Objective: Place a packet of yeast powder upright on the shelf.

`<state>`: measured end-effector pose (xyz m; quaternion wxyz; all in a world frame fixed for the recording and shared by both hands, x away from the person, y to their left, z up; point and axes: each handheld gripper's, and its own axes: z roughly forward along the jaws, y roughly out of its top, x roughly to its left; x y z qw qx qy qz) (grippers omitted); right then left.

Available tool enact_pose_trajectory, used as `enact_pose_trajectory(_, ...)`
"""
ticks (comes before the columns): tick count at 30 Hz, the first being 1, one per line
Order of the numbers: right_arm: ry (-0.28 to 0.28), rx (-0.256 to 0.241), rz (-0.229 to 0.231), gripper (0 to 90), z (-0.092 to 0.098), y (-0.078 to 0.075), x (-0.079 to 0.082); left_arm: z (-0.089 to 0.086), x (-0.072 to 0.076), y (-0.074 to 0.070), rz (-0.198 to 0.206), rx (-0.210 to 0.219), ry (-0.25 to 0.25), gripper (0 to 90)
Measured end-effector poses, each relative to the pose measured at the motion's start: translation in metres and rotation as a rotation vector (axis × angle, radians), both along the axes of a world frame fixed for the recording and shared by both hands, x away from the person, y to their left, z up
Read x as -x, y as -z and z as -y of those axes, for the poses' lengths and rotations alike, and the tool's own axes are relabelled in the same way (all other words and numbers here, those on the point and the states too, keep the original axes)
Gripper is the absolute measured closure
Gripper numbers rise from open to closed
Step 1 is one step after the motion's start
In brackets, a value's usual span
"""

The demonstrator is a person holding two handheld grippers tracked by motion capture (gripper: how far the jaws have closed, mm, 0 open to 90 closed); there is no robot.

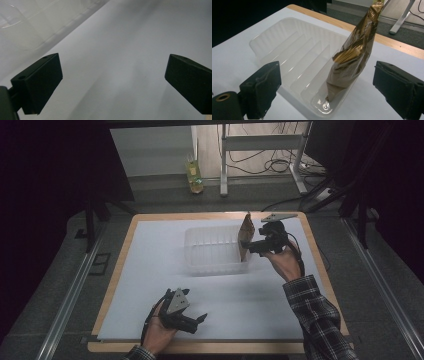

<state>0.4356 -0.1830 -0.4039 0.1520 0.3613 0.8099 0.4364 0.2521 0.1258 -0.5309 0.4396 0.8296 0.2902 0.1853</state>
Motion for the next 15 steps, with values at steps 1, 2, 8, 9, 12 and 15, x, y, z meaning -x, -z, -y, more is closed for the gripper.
enact_pose_trajectory(1, -0.007, 0.004, -0.001, 7.7, 0.0, 0.0, 0.001, 0.0, 0.0, 0.0, 0.001, 0.0, 0.0, 1.2)
enact_pose_trajectory(2, -0.011, 0.012, 0.002, 7.2, 0.0, 0.0, 0.003, 0.0, 0.0, 0.0, 0.002, 0.001, 0.0, 1.2)
enact_pose_trajectory(8, -0.032, 0.031, 0.019, 5.5, -0.001, 0.001, 0.013, -0.001, 0.0, -0.001, 0.005, 0.008, -0.003, 1.2)
enact_pose_trajectory(9, -0.035, 0.033, 0.021, 5.4, -0.001, 0.001, 0.014, -0.001, 0.0, -0.001, 0.005, 0.008, -0.003, 1.3)
enact_pose_trajectory(12, -0.044, 0.035, 0.021, 5.3, -0.001, 0.001, 0.018, -0.001, 0.0, -0.001, 0.006, 0.002, -0.005, 1.2)
enact_pose_trajectory(15, -0.051, 0.034, 0.028, 5.2, 0.001, 0.002, 0.023, -0.001, 0.0, -0.001, 0.006, 0.001, -0.005, 1.2)
